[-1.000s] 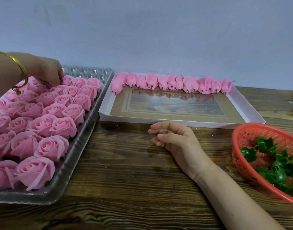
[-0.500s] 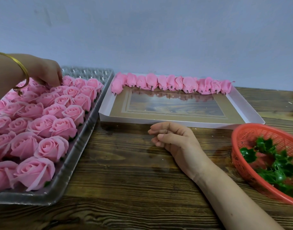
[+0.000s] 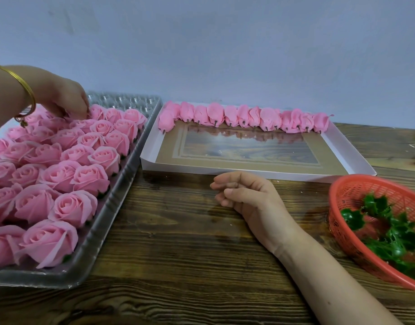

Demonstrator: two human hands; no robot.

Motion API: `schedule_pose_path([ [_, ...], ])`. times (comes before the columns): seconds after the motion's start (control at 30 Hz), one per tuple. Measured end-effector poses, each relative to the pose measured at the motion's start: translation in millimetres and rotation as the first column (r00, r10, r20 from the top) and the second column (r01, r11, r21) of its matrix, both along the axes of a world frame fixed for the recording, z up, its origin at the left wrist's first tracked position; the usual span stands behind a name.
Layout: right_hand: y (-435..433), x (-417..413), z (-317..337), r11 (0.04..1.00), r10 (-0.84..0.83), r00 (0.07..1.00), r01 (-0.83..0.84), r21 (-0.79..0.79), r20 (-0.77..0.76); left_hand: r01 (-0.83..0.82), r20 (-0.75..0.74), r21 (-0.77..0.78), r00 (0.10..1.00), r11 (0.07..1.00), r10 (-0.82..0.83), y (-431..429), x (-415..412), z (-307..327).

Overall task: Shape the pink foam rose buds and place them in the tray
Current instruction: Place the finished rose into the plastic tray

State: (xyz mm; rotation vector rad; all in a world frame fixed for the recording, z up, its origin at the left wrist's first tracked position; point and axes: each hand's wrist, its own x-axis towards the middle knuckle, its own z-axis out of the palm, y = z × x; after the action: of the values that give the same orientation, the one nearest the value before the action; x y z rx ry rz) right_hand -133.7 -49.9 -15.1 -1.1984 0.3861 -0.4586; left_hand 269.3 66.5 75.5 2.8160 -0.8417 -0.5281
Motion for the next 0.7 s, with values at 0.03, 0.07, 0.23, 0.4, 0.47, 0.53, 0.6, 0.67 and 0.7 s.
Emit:
schedule_pose_path([
  [0.03, -0.1, 0.0, 0.0, 1.0, -0.001, 1.0, 0.001, 0.002, 0.001, -0.002, -0.003, -0.006, 1.0, 1.0, 0.002, -0.4, 0.5, 0.1],
  [0.07, 0.0, -0.1, 0.0, 1.0, -0.001, 1.0, 0.001, 0.003, 0.001, -0.002, 0.003, -0.008, 1.0, 1.0, 0.003, -0.7, 0.8, 0.2],
  [0.23, 0.5, -0.6, 0.4, 1.0, -0.002, 1.0, 0.002, 0.0, -0.006, 0.016, 0.076, 0.005, 0.997, 1.0, -0.016, -2.4, 0.3, -2.7],
  [0.4, 0.6, -0.7, 0.7, 1.0, -0.003, 1.0, 0.003, 0.003, -0.007, 0.017, 0.143, 0.059, 0.989, 0.998, -0.025, -4.0, -0.1, 2.8],
  [0.47, 0.8, -0.4, 0.5, 1.0, -0.004, 1.0, 0.004, 0.004, -0.004, 0.025, 0.175, 0.084, 0.984, 0.996, -0.04, -4.2, -2.9, 3.6],
  [0.53, 0.6, -0.3, 0.4, 1.0, -0.002, 1.0, 0.002, 0.004, 0.001, 0.039, 0.198, 0.125, 0.978, 0.991, -0.063, -4.0, -4.8, 2.4],
  [0.6, 0.3, -0.5, 0.5, 1.0, 0.003, 1.0, -0.003, 0.006, 0.002, 0.039, 0.218, 0.162, 0.973, 0.986, -0.075, -5.5, -6.3, 2.1],
  [0.67, -0.1, -0.6, 0.0, 1.0, 0.002, 1.0, -0.002, 0.008, 0.003, 0.028, 0.227, 0.206, 0.971, 0.978, -0.076, -8.2, -7.2, 2.5],
  [0.7, -0.1, -0.4, -0.3, 1.0, 0.0, 1.0, 0.0, 0.009, 0.004, 0.024, 0.233, 0.225, 0.969, 0.974, -0.078, -9.4, -7.8, 3.0],
])
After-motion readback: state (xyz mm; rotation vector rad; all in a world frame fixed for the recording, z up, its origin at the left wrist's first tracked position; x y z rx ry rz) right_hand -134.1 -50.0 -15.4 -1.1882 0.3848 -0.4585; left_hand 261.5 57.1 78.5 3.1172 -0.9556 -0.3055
